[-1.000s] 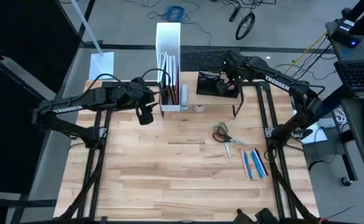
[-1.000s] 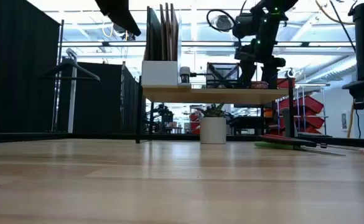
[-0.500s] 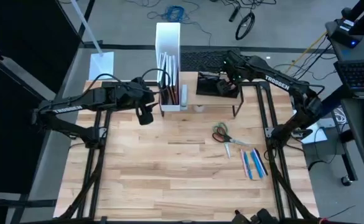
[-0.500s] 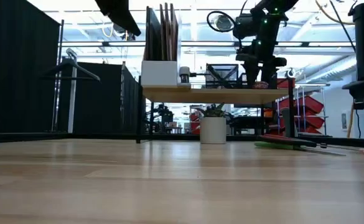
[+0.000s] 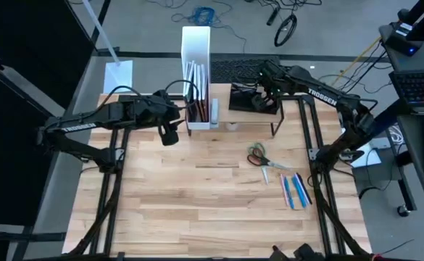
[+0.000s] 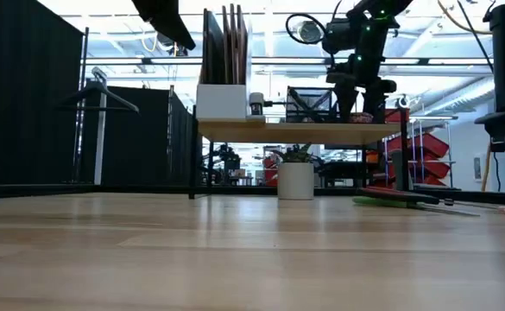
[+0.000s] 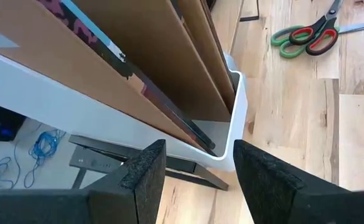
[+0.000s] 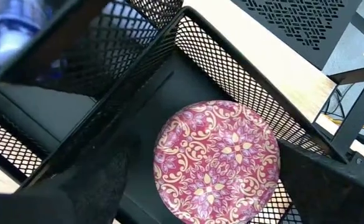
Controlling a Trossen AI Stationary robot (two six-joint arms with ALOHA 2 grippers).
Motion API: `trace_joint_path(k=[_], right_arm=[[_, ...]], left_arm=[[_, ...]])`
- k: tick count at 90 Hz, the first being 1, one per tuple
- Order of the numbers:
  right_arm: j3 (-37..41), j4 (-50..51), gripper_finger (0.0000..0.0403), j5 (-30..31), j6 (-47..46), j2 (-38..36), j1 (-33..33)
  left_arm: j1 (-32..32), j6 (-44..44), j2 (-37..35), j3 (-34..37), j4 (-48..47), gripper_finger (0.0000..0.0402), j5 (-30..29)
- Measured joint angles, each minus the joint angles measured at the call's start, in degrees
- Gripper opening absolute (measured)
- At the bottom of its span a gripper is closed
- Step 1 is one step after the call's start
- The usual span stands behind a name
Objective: Stock shelves
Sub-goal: Remove the red scented candle from the desk organizer on the shelf
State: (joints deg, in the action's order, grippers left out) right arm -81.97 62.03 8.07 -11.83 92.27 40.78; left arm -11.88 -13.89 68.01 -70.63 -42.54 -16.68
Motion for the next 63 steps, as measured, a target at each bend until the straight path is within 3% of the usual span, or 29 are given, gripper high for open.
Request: trace_joint_path(k=[26, 63], right_arm=[[0.0, 0.4, 0.0262, 0.6, -0.2, 0.0, -0.7], [-1.0, 0.8, 0.0261, -0.1, -0.1, 0.1, -0.7]], left_arm=[[0.0, 0.0, 0.0, 0.0, 0.0, 0.0176, 0.0], [0.0, 0.0, 0.0, 0.0, 0.0, 0.0176, 0.0]])
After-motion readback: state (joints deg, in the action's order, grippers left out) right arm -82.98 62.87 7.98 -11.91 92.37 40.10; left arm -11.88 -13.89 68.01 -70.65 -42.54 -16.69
